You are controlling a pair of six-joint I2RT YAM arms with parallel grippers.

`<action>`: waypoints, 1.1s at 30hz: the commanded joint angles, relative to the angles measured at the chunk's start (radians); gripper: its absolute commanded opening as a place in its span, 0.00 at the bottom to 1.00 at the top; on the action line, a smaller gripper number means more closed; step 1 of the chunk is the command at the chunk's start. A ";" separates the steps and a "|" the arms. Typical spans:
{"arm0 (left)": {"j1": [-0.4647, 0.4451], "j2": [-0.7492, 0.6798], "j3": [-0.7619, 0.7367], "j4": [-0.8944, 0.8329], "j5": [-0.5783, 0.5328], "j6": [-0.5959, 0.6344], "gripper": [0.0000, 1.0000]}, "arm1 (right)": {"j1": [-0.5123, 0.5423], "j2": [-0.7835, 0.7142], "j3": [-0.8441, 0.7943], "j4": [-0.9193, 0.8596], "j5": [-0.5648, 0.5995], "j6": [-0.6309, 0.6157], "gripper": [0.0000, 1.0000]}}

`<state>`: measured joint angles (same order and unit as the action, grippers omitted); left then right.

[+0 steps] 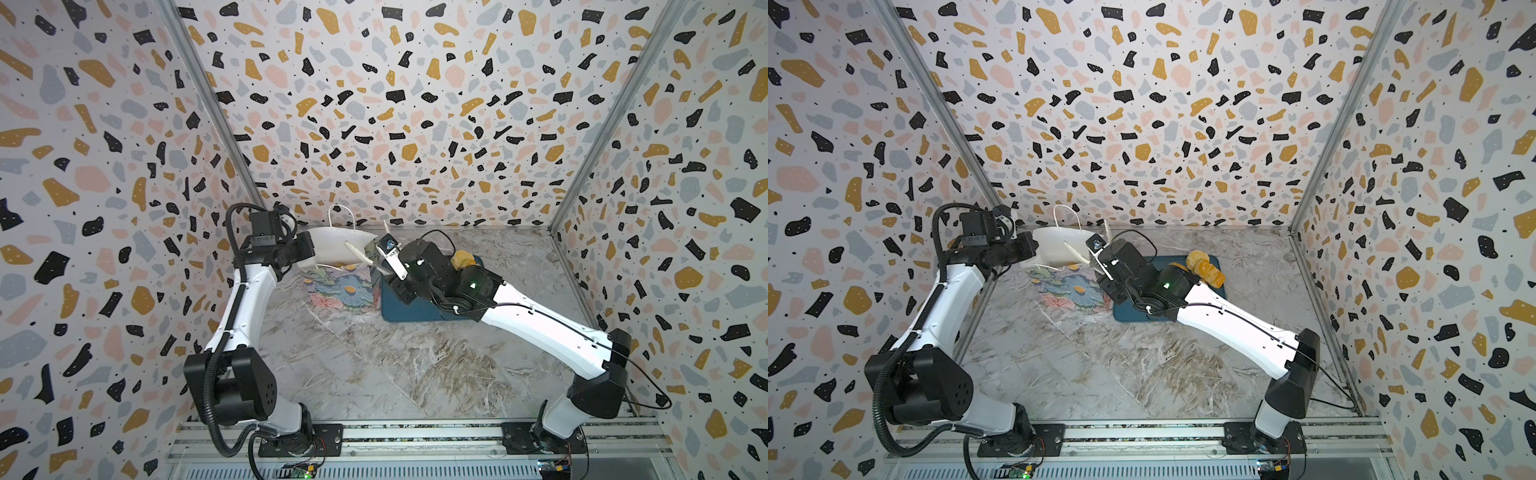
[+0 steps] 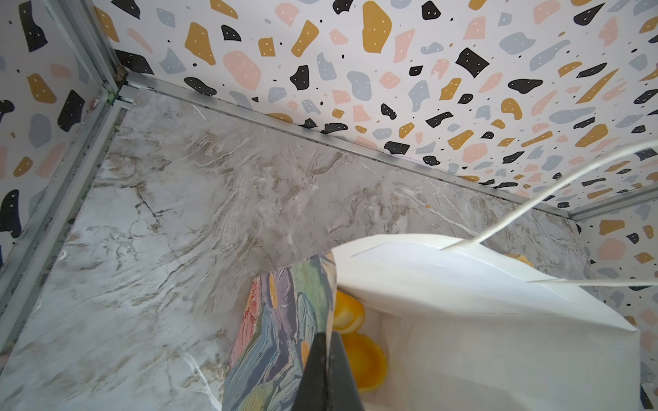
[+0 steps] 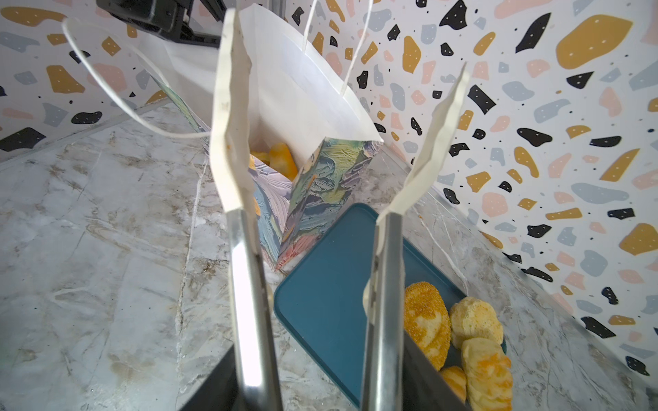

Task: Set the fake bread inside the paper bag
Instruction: 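Swing the empty tongs back over the teal tray, then lower the open tongs around the sugar-crusted oval bun on the tray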

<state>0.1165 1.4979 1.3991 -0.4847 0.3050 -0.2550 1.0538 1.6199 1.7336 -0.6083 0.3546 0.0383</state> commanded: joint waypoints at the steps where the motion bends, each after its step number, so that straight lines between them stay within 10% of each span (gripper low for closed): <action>1: -0.001 -0.020 -0.018 0.010 -0.004 -0.005 0.00 | -0.009 -0.090 -0.050 0.049 0.044 0.038 0.58; 33: -0.005 -0.026 -0.027 0.016 -0.008 -0.007 0.00 | -0.290 -0.436 -0.595 0.065 -0.043 0.201 0.61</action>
<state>0.1165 1.4872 1.3872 -0.4770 0.2970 -0.2554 0.7826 1.2232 1.1484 -0.5705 0.3210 0.2127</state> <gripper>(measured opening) 0.046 0.607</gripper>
